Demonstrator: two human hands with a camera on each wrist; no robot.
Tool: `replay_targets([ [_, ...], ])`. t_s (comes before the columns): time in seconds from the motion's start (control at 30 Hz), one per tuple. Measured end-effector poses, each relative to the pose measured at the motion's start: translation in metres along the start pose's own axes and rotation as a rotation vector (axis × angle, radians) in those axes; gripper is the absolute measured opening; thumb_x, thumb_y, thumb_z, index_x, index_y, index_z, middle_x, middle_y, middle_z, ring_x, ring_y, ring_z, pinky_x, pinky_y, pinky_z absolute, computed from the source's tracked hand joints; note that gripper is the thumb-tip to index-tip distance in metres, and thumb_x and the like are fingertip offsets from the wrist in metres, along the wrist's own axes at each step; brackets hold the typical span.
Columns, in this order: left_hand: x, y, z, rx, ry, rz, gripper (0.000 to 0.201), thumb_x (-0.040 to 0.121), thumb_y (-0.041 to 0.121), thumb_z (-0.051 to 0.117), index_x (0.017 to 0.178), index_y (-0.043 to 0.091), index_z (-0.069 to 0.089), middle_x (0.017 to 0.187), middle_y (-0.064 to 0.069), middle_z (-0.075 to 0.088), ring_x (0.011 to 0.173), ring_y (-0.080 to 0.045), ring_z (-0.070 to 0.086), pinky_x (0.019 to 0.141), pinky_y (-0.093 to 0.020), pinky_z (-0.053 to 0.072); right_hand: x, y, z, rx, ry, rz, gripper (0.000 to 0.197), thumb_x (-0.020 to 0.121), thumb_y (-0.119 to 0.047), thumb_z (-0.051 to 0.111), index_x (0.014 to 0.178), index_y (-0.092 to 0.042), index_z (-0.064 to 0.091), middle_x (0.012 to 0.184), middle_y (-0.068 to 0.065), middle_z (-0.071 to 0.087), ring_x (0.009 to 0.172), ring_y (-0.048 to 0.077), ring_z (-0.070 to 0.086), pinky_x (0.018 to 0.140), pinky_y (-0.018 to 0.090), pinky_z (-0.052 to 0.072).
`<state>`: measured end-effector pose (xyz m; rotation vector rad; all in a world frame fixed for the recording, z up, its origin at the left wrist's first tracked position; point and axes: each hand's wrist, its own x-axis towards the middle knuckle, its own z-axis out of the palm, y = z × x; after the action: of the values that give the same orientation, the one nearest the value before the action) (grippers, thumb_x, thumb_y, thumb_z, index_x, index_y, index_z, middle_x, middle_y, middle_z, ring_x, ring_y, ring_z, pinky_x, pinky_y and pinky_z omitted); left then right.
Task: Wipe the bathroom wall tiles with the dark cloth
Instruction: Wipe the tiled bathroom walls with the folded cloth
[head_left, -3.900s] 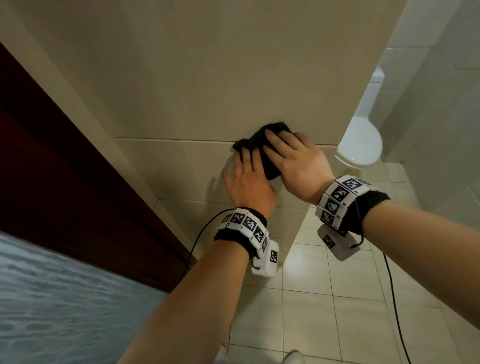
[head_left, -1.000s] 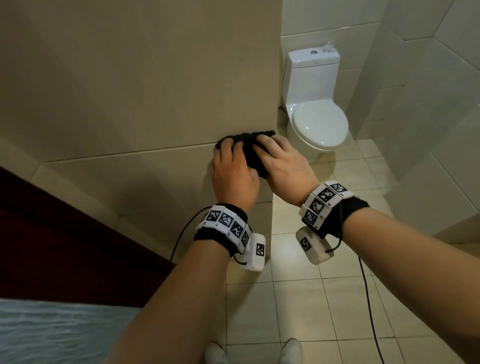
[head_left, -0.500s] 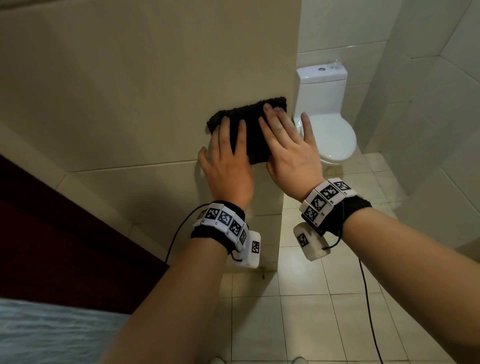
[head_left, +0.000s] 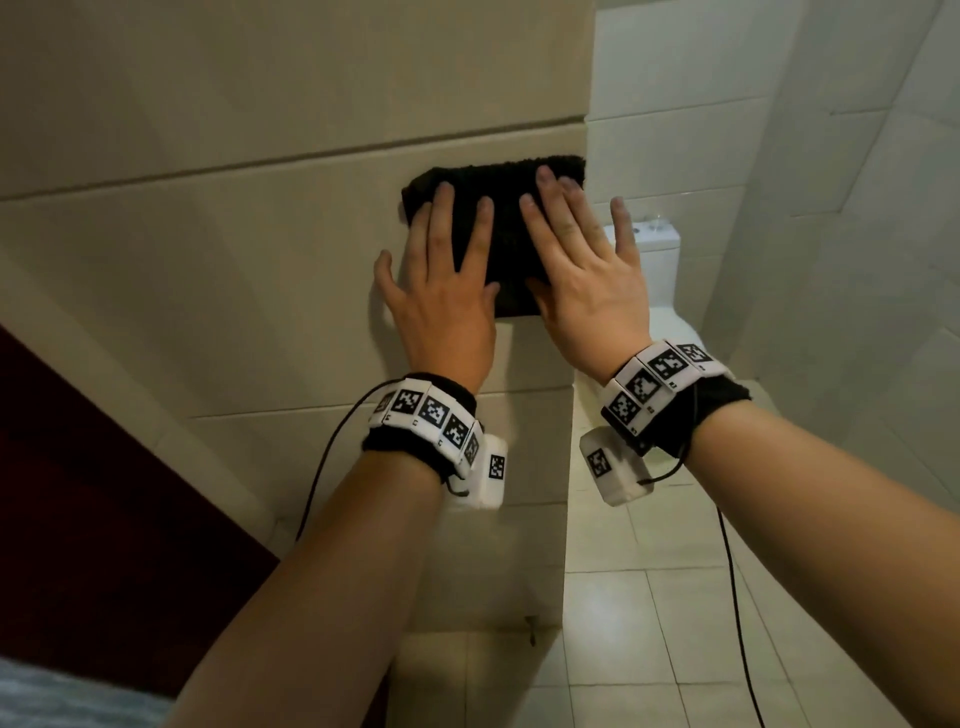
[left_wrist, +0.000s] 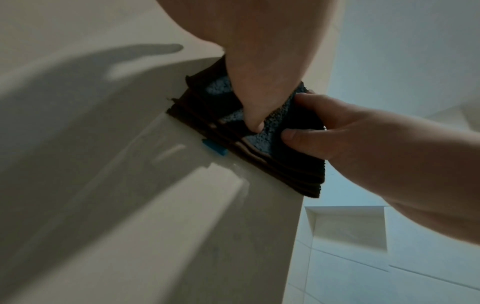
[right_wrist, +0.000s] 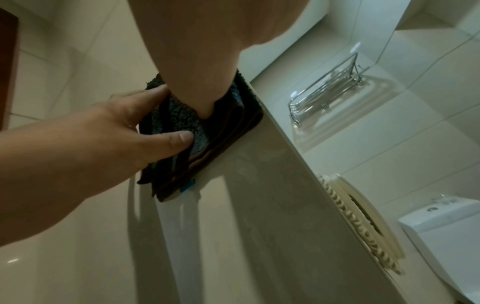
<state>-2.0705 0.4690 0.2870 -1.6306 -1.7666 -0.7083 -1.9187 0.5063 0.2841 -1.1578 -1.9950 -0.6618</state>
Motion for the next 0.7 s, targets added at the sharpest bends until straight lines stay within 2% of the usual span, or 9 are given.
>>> replay_targets([
  [0.2,0.024,-0.004,-0.017,-0.003,0.075,0.012,0.087,0.082,0.042,0.071,0.155,0.035,0.024,0.163,-0.005,0.021,0.146,-0.025,0.024,0.11,-0.059,0.027,0.026,0.002,-0.011,0.038,0.097,0.009,0.069,0.095,-0.027,0.059,0.154,-0.015,0.027,0.163,0.003,0.017,0.15,0.018,0.01,0.119,0.055,0.017],
  [0.4,0.019,-0.005,-0.008,-0.005,0.083,0.012,0.084,0.083,0.043,0.069,0.155,0.036,0.026,0.163,-0.005,0.022,0.145,-0.024,0.025,0.105,-0.051,0.031,0.019,-0.001,0.0,0.052,0.104,0.017,0.067,0.096,-0.021,0.057,0.154,-0.014,0.025,0.163,0.006,0.017,0.15,0.02,0.01,0.118,0.055,0.02],
  [0.7,-0.035,0.0,0.036,-0.011,0.028,-0.008,0.08,0.084,0.043,0.067,0.154,0.036,0.027,0.16,-0.008,0.027,0.14,-0.025,0.023,0.102,-0.047,0.03,-0.036,-0.004,0.042,0.048,0.059,-0.006,0.07,0.094,-0.015,0.06,0.154,-0.013,0.025,0.162,0.009,0.02,0.15,0.023,0.01,0.117,0.055,0.021],
])
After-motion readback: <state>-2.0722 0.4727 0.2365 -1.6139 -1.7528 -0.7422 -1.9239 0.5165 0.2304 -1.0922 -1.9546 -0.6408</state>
